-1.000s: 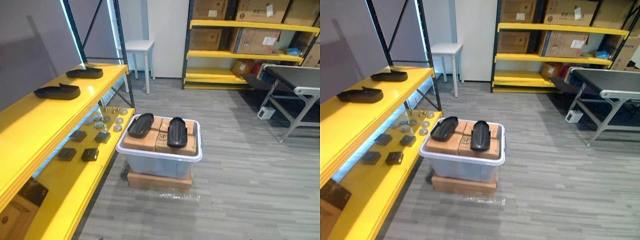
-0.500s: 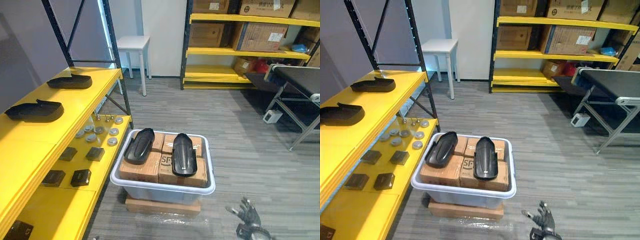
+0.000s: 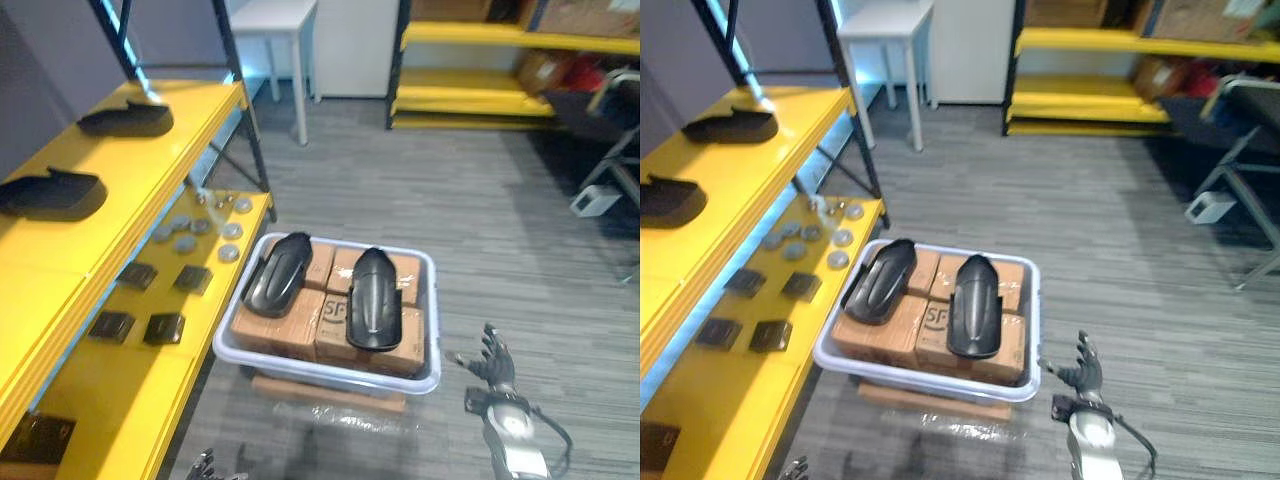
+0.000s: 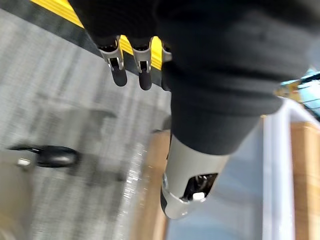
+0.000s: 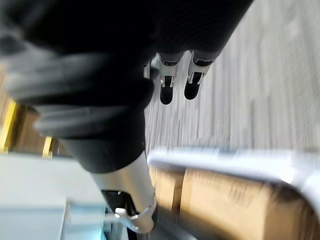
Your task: Walk over and take plastic housings, then place them on the shelf
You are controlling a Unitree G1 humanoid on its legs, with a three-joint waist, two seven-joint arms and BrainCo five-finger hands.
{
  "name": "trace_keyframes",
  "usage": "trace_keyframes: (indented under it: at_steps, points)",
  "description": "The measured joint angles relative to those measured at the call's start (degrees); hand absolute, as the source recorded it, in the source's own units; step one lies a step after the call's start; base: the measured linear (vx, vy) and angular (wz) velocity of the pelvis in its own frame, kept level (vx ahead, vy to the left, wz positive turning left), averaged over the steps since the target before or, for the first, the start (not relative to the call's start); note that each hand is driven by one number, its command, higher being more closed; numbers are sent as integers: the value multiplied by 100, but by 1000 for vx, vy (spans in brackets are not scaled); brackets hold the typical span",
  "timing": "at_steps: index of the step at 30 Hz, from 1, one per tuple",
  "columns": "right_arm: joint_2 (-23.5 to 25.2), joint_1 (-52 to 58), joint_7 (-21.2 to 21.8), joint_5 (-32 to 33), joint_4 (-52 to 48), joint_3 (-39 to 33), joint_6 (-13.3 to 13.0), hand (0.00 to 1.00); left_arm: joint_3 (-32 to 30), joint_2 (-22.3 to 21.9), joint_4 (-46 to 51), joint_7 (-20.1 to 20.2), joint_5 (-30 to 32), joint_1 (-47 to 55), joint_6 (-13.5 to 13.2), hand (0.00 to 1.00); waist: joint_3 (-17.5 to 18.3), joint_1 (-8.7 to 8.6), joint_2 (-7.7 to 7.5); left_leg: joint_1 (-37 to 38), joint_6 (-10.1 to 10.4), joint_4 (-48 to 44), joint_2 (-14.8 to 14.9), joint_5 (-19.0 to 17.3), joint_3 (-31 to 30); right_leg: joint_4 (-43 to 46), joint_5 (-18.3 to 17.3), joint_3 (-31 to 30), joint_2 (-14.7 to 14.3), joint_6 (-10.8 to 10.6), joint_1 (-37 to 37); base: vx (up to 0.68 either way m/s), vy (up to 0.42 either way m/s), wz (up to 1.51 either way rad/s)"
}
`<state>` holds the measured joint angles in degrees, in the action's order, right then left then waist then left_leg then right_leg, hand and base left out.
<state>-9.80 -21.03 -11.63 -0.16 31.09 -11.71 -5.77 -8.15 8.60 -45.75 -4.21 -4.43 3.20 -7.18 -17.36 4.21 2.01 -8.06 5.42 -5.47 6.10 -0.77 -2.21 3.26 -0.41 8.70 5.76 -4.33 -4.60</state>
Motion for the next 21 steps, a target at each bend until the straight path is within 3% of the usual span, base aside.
trace_keyframes:
  at_steps: [3, 5, 7, 14, 21]
  points:
    - [-196, -1057, -192, 5, 731, 53, 10, 0, 275, -8, 150, -53, -126, -195, -12, 0, -335, 179, 73, -464, 0, -252, -25, 0, -233, 0, 85, 176, 0, 18, -229, -110, 32, 35]
    - [-542, -1934, -349, 52, 1298, 52, 15, 0, 444, -15, 319, -87, -339, -301, -52, 0, -679, 280, 203, -673, -9, -396, -81, 7, -391, 8, 112, 303, 28, 17, -286, -132, 36, 33]
    - [-910, -2643, -483, 281, 1899, 51, 15, 0, 602, -8, 425, -128, -446, -319, -114, 0, -776, 328, 272, -927, -46, -461, -125, 32, -431, 30, 152, 324, 56, 15, -494, -96, 42, 15]
    - [-1938, -3881, -809, 656, 3309, 172, 44, 0, 1261, 31, 229, -289, -627, -495, -206, 0, -881, 445, 384, -1371, -121, -487, -241, 84, -526, 26, 288, 321, 151, -24, -909, -30, 32, 3]
    - [-2169, -4251, -1208, 653, 3570, 416, 89, 0, 1548, 42, -168, -455, -733, -581, -231, 0, -967, 442, 435, -1548, -132, -475, -250, 92, -572, 23, 323, 325, 148, -4, -1083, 0, 0, 0]
